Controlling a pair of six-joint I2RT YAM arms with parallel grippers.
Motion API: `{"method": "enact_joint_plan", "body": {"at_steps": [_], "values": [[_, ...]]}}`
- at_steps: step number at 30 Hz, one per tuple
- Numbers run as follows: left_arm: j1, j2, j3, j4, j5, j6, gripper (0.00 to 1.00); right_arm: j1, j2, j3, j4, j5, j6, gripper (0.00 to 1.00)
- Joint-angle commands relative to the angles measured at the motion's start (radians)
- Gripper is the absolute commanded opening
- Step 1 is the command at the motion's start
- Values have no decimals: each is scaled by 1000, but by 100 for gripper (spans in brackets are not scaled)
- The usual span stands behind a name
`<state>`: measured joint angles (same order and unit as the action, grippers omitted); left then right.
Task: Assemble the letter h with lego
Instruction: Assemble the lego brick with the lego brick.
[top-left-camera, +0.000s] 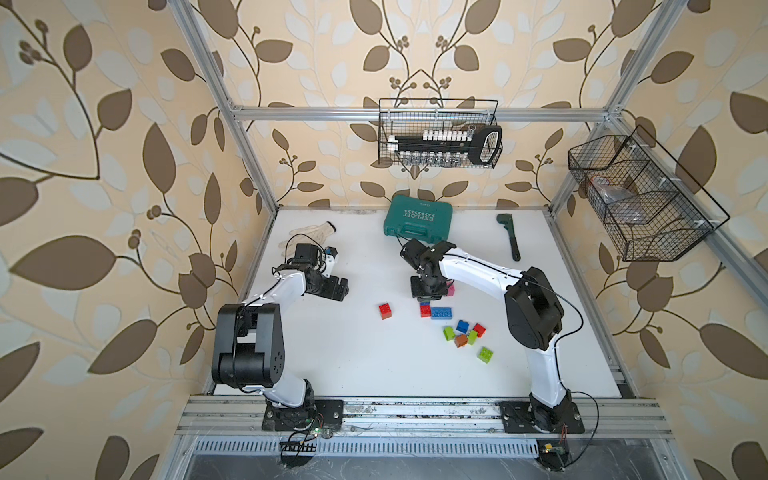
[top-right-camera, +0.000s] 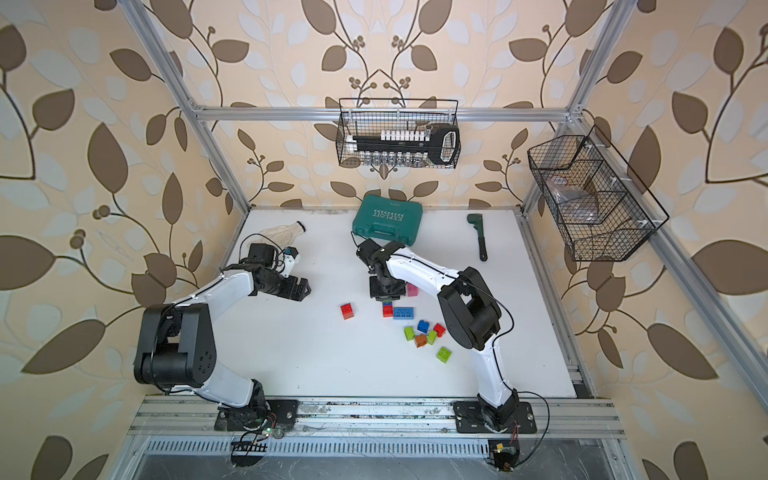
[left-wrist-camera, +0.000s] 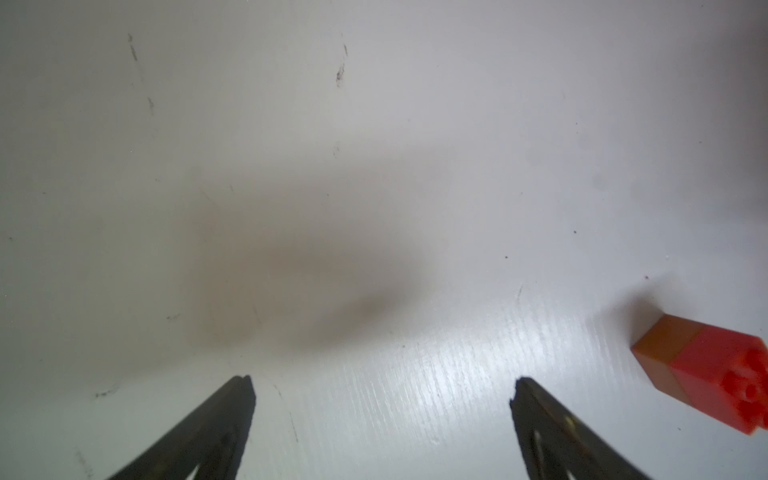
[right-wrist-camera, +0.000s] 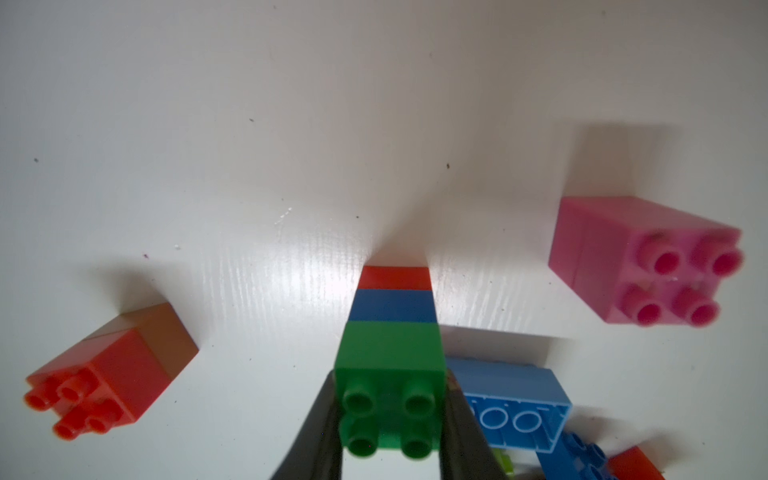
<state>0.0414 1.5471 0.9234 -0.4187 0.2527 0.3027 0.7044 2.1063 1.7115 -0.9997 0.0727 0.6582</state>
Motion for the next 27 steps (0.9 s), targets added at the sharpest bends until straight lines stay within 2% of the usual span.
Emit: {"method": "enact_joint_plan", "body": {"at_steps": [1, 10, 13, 17, 19, 27], "values": [[14, -9, 13, -11, 6, -7, 99, 6, 46, 40, -31, 15, -34, 33], [14, -1, 19, -19, 20, -10, 99, -20, 90, 43, -23, -4, -43, 48], [14, -6, 9, -9, 23, -7, 99, -20, 96, 42, 4, 2, -46, 47], [14, -5, 18, -20, 26, -9, 99, -21, 106, 48, 19, -1, -42, 35], [14, -10, 7, -9, 24, -5, 99, -22, 97, 60, 7, -3, -45, 34], [14, -3, 15, -16, 36, -7, 99, -74, -82, 88, -80, 3, -96, 31]]}}
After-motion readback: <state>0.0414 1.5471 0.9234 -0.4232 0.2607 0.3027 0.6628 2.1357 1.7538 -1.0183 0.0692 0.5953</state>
